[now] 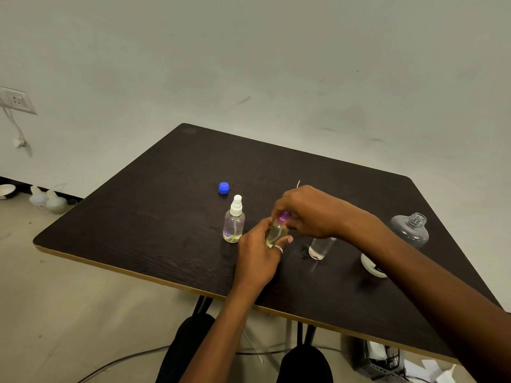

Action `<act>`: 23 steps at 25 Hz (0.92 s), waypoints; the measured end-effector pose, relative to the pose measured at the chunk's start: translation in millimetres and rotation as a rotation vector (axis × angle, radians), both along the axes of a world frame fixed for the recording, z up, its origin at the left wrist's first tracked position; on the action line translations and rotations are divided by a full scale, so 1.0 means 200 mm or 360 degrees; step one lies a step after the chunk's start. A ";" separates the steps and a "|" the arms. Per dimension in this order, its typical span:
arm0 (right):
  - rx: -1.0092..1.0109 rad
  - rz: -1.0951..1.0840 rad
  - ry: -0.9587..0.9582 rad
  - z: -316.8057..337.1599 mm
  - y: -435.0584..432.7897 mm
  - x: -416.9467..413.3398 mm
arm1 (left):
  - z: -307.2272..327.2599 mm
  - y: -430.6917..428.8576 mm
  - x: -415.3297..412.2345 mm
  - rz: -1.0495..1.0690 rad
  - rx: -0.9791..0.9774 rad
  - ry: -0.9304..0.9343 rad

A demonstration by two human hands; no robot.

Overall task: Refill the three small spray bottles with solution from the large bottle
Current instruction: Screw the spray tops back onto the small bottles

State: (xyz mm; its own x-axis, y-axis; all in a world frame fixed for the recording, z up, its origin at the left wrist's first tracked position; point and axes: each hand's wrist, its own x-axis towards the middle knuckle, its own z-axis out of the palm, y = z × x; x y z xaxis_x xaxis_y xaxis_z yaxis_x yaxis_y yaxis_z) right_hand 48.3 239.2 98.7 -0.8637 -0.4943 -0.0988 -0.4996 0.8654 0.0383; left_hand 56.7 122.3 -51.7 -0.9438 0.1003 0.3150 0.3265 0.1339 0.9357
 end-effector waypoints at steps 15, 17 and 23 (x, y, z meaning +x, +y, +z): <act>-0.0153 -0.0596 0.0503 -0.22 -0.07 0.04 | -0.01 0.00 0.01 0.0111 0.0040 0.0083; -0.0234 -0.0577 0.0436 -0.20 -0.05 0.03 | -0.01 0.00 0.01 0.0074 0.0016 0.0056; -0.0179 -0.0030 -0.0075 -0.04 0.06 -0.01 | 0.00 -0.04 -0.02 -0.0232 0.0058 -0.0120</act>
